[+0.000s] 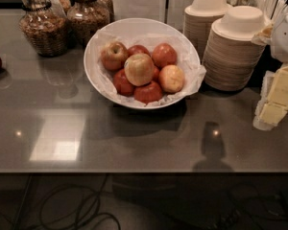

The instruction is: Pick apple from white bowl

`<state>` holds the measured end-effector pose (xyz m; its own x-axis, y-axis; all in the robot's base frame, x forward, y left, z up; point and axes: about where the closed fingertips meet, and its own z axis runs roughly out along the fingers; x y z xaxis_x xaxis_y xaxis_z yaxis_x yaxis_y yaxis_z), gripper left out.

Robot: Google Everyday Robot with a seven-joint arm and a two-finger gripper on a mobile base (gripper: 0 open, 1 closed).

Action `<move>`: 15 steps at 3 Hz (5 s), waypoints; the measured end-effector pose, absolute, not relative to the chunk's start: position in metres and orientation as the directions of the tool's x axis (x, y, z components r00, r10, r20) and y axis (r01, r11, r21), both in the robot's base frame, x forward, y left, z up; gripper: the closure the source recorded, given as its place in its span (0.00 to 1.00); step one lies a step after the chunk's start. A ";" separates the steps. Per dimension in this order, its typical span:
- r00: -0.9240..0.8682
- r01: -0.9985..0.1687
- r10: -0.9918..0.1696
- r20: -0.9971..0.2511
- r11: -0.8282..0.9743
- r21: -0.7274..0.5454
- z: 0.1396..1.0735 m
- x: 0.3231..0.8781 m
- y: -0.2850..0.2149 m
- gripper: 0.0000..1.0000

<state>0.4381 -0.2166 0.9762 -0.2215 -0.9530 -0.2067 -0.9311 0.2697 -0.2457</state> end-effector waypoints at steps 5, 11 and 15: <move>-0.109 -0.935 -0.900 -0.423 0.238 -0.264 0.981 0.487 -0.160 0.00; 0.071 -0.959 -0.678 -0.732 0.156 -0.238 0.958 0.538 -0.032 0.01; 0.066 -0.971 -0.706 -0.705 0.119 -0.209 0.921 0.564 -0.003 0.09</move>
Offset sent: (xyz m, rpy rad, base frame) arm 0.0100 0.0080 -0.0036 0.0470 -0.0152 0.0071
